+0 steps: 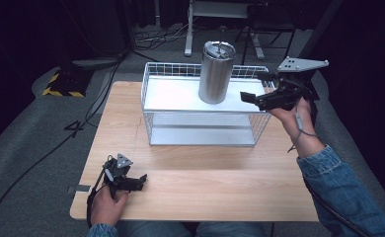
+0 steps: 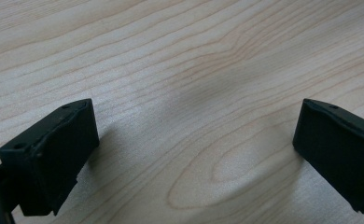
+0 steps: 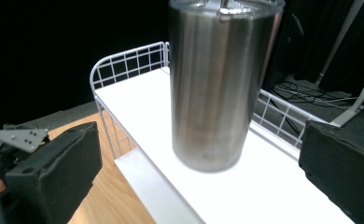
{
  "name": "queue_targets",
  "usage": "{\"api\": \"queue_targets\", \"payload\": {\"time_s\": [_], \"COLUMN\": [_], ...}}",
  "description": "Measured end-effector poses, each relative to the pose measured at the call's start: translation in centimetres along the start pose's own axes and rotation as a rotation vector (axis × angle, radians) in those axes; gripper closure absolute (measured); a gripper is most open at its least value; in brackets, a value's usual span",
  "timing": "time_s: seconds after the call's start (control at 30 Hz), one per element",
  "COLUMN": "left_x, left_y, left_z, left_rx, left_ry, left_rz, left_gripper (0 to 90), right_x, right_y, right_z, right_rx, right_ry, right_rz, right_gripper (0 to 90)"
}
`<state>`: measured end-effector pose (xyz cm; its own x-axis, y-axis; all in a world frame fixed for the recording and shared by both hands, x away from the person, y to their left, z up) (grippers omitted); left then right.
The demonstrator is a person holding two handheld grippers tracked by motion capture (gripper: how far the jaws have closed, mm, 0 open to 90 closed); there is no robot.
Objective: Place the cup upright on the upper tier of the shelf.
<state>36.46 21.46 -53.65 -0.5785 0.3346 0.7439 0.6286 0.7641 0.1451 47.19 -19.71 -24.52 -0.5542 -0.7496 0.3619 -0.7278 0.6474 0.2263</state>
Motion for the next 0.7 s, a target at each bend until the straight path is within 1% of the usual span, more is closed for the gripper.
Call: {"api": "queue_targets", "payload": {"time_s": [0.17,0.3,0.33,0.37,0.4,0.43,0.5,0.6,0.7], "left_x": [0.0,0.0,0.0,0.0,0.0,0.0,0.0,0.0,0.0], "left_y": [0.0,0.0,0.0,0.0,0.0,0.0,0.0,0.0,0.0], "left_z": [0.0,0.0,0.0,0.0,0.0,0.0,0.0,0.0,0.0], "left_rx": [-0.001,-0.001,0.0,-0.001,-0.001,0.0,0.0,-0.001,0.0], "left_ry": [-0.001,-0.001,0.0,0.0,-0.001,0.0,0.0,-0.001,0.0], "left_rz": [0.0,0.0,0.0,0.0,0.0,0.0,0.0,0.0,0.0], "left_gripper": [0.6,0.6,0.6,0.6,0.6,0.6,0.6,0.6,0.5], "right_x": [1.7,2.8,3.1,3.5,3.6,3.9,4.2,4.6,5.0], "right_y": [-0.1,-0.2,-0.2,-0.2,-0.2,-0.3,-0.3,-0.2,-0.3], "right_z": [1.3,2.5,2.8,3.2,3.5,3.9,4.7,6.1,7.1], "right_rx": [0.0,-0.001,-0.002,0.0,0.002,0.008,0.011,0.009,0.004], "right_ry": [0.009,0.021,0.017,0.003,-0.004,-0.003,0.006,0.025,0.031], "right_rz": [0.004,0.026,0.034,0.043,0.051,0.067,0.08,0.085,0.088], "right_gripper": [0.0,0.0,0.0,0.0,0.0,0.1,0.1,0.1,0.0]}}
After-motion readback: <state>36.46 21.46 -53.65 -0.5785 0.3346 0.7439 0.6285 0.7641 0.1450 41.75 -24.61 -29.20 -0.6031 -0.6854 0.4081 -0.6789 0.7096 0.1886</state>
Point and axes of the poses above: each handheld gripper's, and its own axes: x roughly backward along the jaws, z roughly out of its underside, y roughly to its left, the point moved 4 cm from there along -x, roughly forward along the jaws, and after that the axes turned 15 degrees about -x, right-handed, at the moved point
